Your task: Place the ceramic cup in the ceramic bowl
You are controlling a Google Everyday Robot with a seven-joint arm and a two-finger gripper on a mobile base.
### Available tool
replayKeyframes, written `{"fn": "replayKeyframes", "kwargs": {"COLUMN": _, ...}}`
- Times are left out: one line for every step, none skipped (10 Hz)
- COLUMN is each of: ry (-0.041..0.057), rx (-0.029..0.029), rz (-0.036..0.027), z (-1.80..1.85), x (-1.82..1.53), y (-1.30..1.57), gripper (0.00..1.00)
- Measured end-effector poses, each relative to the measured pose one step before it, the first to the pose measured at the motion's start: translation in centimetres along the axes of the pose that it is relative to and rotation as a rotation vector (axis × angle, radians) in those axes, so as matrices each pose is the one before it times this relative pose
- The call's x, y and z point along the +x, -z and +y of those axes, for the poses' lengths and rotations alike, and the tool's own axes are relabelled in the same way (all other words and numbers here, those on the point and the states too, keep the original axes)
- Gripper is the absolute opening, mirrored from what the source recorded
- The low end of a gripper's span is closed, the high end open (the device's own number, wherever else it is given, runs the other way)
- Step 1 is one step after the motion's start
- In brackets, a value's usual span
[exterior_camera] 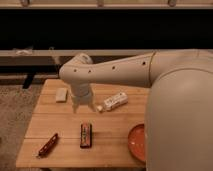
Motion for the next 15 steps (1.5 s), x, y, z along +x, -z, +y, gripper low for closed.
{"fn": "replayKeyframes", "kwargs": {"ry": -0.00031, "rx": 0.00008, "rz": 0.00000, "z": -0.018, "x": -0.003, "y": -0.004, "gripper": 0.65}}
{"fn": "replayKeyframes", "kwargs": {"ry": 0.00039, "rx": -0.00013, "rz": 0.00002, "z": 0.024, "x": 0.003, "y": 0.004, "gripper": 0.65}}
{"fn": "replayKeyframes", "kwargs": {"ry": -0.00003, "rx": 0.00013, "rz": 0.00004, "z": -0.007, "x": 0.002, "y": -0.002, "gripper": 0.65}}
{"fn": "replayKeyframes", "kwargs": {"ry": -0.00001, "rx": 0.00003, "rz": 0.00007, "z": -0.002, "x": 0.002, "y": -0.003, "gripper": 0.65}}
{"fn": "replayKeyframes", "kwargs": {"ry": 0.00010, "rx": -0.00009, "rz": 0.00001, "z": 0.008, "x": 0.000, "y": 0.000, "gripper": 0.65}}
{"fn": "replayKeyframes", "kwargs": {"ry": -0.00005, "rx": 0.00013, "rz": 0.00000, "z": -0.009, "x": 0.000, "y": -0.004, "gripper": 0.65}}
{"fn": "replayKeyframes", "kwargs": {"ry": -0.00002, "rx": -0.00004, "rz": 0.00000, "z": 0.002, "x": 0.001, "y": 0.002, "gripper": 0.65}}
{"fn": "replayKeyframes", "kwargs": {"ry": 0.00005, "rx": -0.00002, "rz": 0.00000, "z": 0.001, "x": 0.000, "y": 0.000, "gripper": 0.65}}
{"fn": "replayKeyframes", "kwargs": {"ry": 0.00000, "rx": 0.00001, "rz": -0.00004, "z": -0.001, "x": -0.001, "y": 0.001, "gripper": 0.65}}
{"fn": "replayKeyframes", "kwargs": {"ry": -0.00002, "rx": -0.00003, "rz": -0.00019, "z": 0.002, "x": 0.000, "y": 0.013, "gripper": 0.65}}
{"fn": "replayKeyframes", "kwargs": {"ry": 0.00002, "rx": 0.00010, "rz": 0.00005, "z": -0.005, "x": 0.001, "y": -0.005, "gripper": 0.65}}
{"fn": "replayKeyframes", "kwargs": {"ry": -0.00001, "rx": -0.00011, "rz": -0.00002, "z": 0.004, "x": -0.001, "y": 0.002, "gripper": 0.65}}
{"fn": "replayKeyframes", "kwargs": {"ry": 0.00074, "rx": 0.00054, "rz": -0.00095, "z": 0.010, "x": -0.016, "y": 0.018, "gripper": 0.65}}
{"fn": "replayKeyframes", "kwargs": {"ry": 0.00316, "rx": 0.00142, "rz": -0.00480, "z": 0.065, "x": -0.077, "y": 0.134, "gripper": 0.65}}
{"fn": "replayKeyframes", "kwargs": {"ry": 0.00070, "rx": -0.00080, "rz": -0.01257, "z": 0.172, "x": -0.664, "y": 0.394, "gripper": 0.65}}
